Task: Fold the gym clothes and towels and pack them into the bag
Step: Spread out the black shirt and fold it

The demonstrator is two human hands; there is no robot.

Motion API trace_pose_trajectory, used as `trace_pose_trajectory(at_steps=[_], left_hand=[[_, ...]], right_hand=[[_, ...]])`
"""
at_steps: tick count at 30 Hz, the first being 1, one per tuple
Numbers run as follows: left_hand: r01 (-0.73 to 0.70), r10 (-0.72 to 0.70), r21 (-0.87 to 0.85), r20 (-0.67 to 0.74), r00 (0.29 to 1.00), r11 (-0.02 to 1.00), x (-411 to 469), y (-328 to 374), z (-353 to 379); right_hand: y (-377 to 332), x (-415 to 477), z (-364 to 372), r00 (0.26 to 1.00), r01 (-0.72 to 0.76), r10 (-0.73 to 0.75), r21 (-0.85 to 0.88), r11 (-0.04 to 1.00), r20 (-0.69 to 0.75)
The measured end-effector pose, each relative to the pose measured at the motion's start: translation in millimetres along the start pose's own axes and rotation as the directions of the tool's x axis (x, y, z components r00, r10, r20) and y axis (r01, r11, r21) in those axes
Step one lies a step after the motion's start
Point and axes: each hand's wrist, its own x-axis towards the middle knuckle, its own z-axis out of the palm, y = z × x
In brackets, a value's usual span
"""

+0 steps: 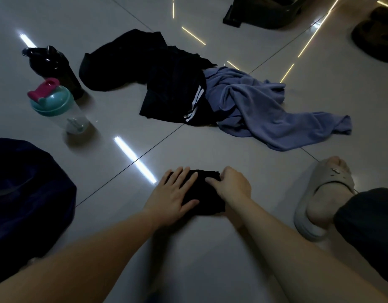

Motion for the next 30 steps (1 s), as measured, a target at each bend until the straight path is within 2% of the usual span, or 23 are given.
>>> trace_pose_trajectory(at_steps=[1,3,5,7,8,13,16,18,19,21,22,24,27,30], left_hand=[[0.001,-0.001,-0.001,-0.001,1.0,1.0,0,0,3],[-0.001,0.001,-0.012,-0.017,1.0,1.0,1,-1,5],[0.003,-0.005,-0.039,-0.044,0.999,0.999,2,-1,7],[0.03,-0.032,-0.073,-0.036,0.999,0.997,4,-3,7],[0.045,-0.047,-0.078,-0.023,0.999,0.996,4,-4,8],[0.177,-0.173,-0.084,0.055,0.983,0.981,-1,-7,3],[0.38,-0.389,-0.167,-0.025,0.921,0.91,-10,-9,-11],[0.577,-0.619,-0.271,-0.101,0.779,0.77,-23,-15,-22],[0.666,-0.727,-0.364,-0.046,0.685,0.651,-29,-17,-28],[0.762,-0.824,-0.562,0.23,0.519,0.322,-37,-13,-34],[0.744,-0.793,-0.644,0.353,0.497,0.179,-38,-7,-37],[0.647,-0.719,-0.763,0.453,0.527,-0.006,-36,10,-35],[0.565,-0.666,-0.808,0.516,0.54,-0.168,-22,33,-37],[0.531,-0.611,-0.803,0.57,0.549,-0.272,-14,38,-42]], right_hand=[[-2,-3,-3,0.989,0.1,-0.107,-0.072,0.992,-0.101],[-11,-6,-2,0.894,0.359,-0.387,-0.155,0.92,-0.227],[-19,-7,8,0.842,0.518,-0.529,-0.115,0.848,-0.104],[-17,-11,29,0.841,0.541,-0.538,-0.097,0.835,0.059],[-12,-13,37,0.843,0.538,-0.532,-0.109,0.836,0.084],[-5,-19,43,0.842,0.538,-0.522,-0.155,0.829,0.134],[-5,-26,49,0.869,0.493,-0.49,-0.212,0.844,0.07],[-10,-38,57,0.901,0.416,-0.433,-0.235,0.878,-0.026],[-13,-44,61,0.916,0.371,-0.395,-0.239,0.897,-0.063],[-21,-55,65,0.943,0.277,-0.312,-0.238,0.931,-0.12],[-24,-60,65,0.952,0.239,-0.275,-0.232,0.943,-0.133],[-29,-69,63,0.968,0.184,-0.217,-0.231,0.955,-0.126],[-32,-77,58,0.981,0.148,-0.176,-0.271,0.951,-0.08],[-30,-80,53,0.989,0.129,-0.139,-0.18,0.975,-0.047]])
